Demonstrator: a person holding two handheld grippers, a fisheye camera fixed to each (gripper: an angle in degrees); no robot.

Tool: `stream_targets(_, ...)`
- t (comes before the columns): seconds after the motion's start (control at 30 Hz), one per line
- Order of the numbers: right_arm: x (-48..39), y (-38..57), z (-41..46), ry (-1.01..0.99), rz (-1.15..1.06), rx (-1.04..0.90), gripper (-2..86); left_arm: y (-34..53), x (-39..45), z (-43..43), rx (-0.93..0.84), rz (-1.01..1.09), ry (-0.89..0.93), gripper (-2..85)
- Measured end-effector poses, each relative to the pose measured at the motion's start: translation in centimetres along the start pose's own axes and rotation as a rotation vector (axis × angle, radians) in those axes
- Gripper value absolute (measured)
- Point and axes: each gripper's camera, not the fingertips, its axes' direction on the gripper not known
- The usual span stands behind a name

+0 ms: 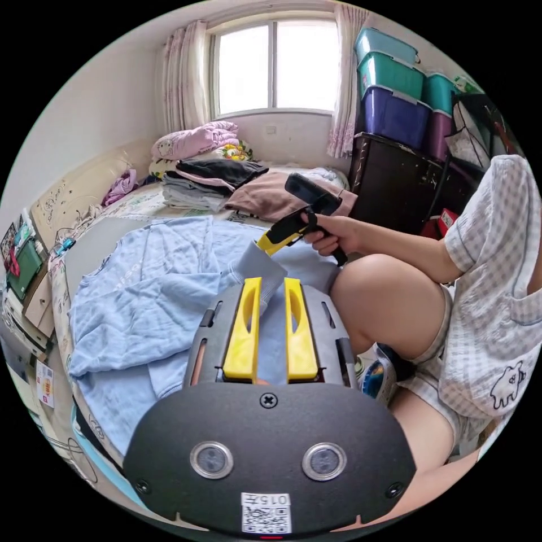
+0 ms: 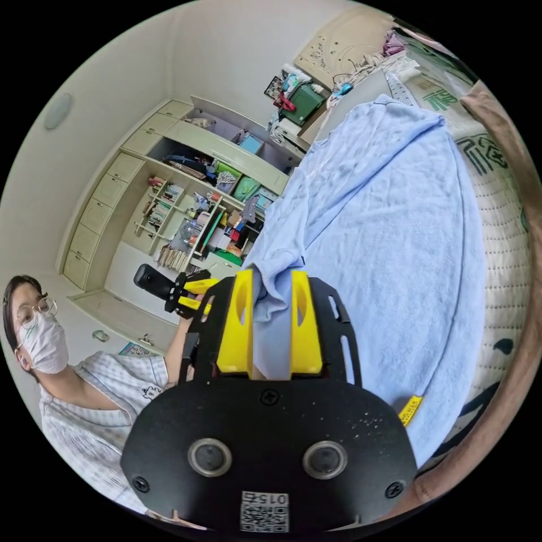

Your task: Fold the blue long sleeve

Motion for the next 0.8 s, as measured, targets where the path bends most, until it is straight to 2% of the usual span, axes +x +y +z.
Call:
stream_targets(0.13,-2.3,-0.1,-0.5,0.154,-0.041,0.008,1.3,-0.7,0.8,4.8,-0.167,0.036,-0.083,5.3)
stream_targets(0.27,-5.6,0.3,-2.2,0.318,-0.103,0.065,0.6,-0.6,-0.1,4.2,-0.100,0.002,-0.048,1.7)
stream_targets(0.33,-7.4,2.6,-3.3,0.426,-0.124,0.118,0.4,-0.4,0.3,2.6,0.005,0.035,-0.047,0.8)
stream_targets(0.43,-7.0,6.3,-3.5,0.540,-0.058,0.166,0.4,-0.6,0.6,3.5,-0.014,0.065,0.013,0.0)
stream_targets(0.5,-5.7,7.5,-3.7,0.564,0.007,0.195,0.4,-0.7,0.5,5.0,-0.073,0.069,0.034,-0.4)
stream_targets(0.6,-4.7,7.4,-4.6,0.435,0.063,0.247,0.5,-0.1,-0.4,6.1,-0.120,0.059,-0.014,-0.5)
stream_targets(0.7,-5.6,6.8,-4.3,0.481,0.051,0.256,1.1,1.0,-2.8,4.8,-0.066,-0.006,0.065,-0.4)
stream_targets(0.8,-5.7,7.1,-4.1,0.503,0.085,0.268,2.6,2.3,-5.7,2.4,0.025,-0.122,0.010,0.2)
